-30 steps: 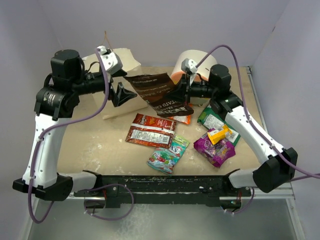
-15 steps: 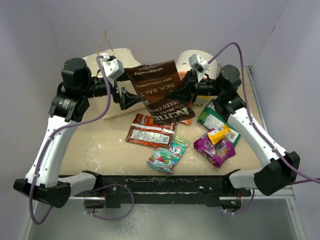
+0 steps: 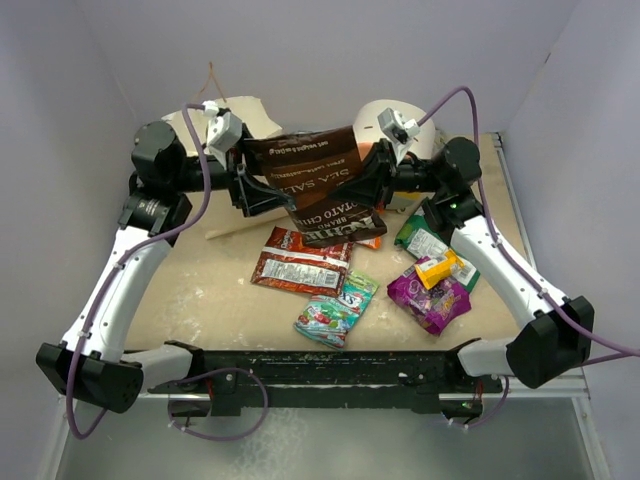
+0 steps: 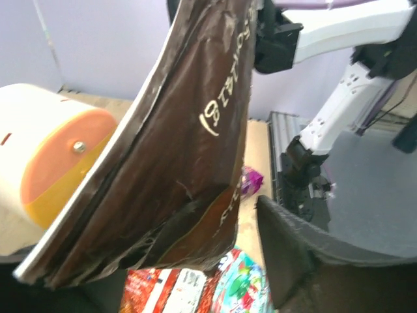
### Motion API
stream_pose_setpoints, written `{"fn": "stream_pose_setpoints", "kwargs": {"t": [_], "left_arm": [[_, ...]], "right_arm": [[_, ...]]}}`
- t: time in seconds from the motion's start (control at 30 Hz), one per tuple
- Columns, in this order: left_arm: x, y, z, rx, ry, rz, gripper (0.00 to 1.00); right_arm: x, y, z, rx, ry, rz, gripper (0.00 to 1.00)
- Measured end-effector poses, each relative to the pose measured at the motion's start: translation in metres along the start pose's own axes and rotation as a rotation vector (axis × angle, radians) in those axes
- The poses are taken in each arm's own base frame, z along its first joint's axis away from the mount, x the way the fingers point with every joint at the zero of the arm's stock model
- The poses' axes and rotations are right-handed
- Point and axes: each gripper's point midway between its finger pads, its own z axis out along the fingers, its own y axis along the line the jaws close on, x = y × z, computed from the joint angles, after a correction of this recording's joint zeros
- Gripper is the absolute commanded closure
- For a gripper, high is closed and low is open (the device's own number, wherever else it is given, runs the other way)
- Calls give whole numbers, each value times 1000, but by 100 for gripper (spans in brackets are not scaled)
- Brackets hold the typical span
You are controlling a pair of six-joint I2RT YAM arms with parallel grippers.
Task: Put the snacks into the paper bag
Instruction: Place the snack in the paper bag.
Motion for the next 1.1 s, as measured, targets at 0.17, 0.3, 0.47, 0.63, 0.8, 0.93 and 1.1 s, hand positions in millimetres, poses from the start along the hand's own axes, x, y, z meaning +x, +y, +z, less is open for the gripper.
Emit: {"fn": "stream_pose_setpoints", "kwargs": {"t": [0.17, 0.3, 0.47, 0.63, 0.8, 0.93, 1.1], "left_arm": [[0, -8, 2, 56, -22, -43, 55], [-5, -12, 3, 89, -47, -68, 65], [-10, -15, 3, 113, -67, -91, 94], [-12, -12, -4, 104, -73, -89, 100], [-19, -6, -21, 39, -63, -75, 100], [-50, -11, -35, -45, -60, 11, 100], [-101, -29, -62, -202, -80, 181, 100]], "right_arm": [[0, 1, 0, -4, -8, 1, 100], [4, -3, 2, -5, -11, 12, 100], [13, -8, 5, -9, -10, 32, 92], [14, -11, 5, 6, -13, 23, 49], [25, -25, 0, 73, 16, -4, 27], [33, -32, -9, 131, 61, -34, 23], [35, -37, -26, 209, 112, -105, 22]]}}
